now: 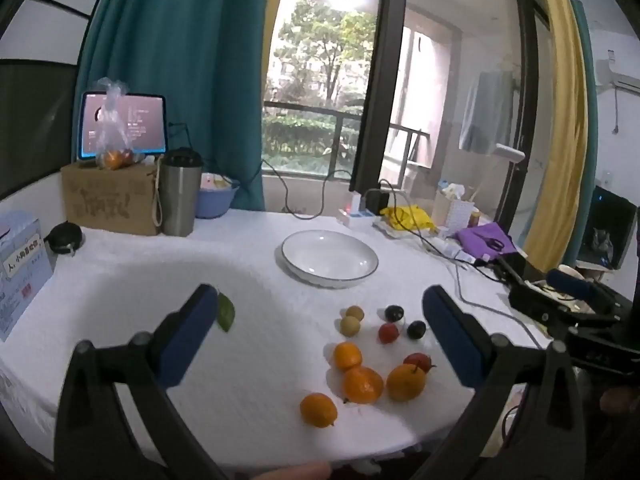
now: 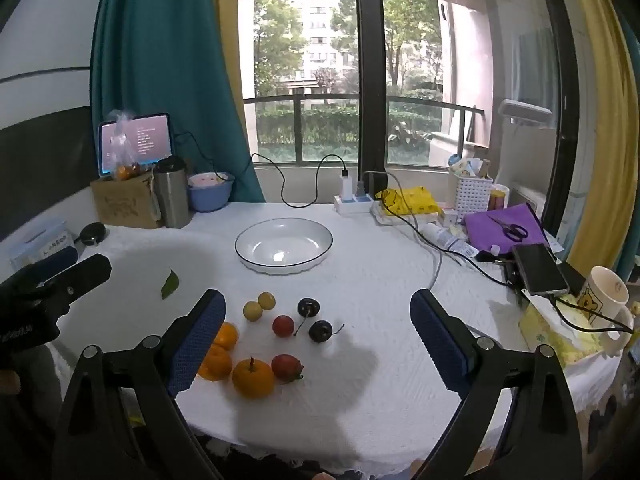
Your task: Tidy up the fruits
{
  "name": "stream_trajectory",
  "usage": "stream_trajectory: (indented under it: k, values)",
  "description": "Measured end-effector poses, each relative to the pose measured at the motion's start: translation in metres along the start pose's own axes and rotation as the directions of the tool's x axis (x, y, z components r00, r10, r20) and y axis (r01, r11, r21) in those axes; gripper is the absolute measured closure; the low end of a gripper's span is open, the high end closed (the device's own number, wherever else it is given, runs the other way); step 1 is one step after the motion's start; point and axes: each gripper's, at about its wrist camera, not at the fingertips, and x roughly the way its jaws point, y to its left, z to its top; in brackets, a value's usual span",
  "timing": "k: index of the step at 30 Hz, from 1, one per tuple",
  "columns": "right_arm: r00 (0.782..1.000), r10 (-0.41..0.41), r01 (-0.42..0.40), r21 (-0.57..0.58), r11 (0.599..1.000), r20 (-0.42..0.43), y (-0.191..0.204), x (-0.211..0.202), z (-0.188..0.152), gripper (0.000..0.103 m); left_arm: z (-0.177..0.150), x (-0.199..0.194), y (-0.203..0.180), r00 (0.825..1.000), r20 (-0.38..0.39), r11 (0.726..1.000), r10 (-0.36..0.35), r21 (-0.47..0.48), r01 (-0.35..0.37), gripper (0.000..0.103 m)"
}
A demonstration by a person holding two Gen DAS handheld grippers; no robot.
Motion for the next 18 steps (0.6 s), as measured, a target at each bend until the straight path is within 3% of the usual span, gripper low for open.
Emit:
stream_trajectory:
  k: [18]
  values:
    - [1.0,0.009,-0.009,-0.009,1.0,-0.009,0.005,0.001,0.0058,0.007,0.002,-0.0054,0.0011,0.999,0.023,0.999,-0.034,0.0,0.034,0.0]
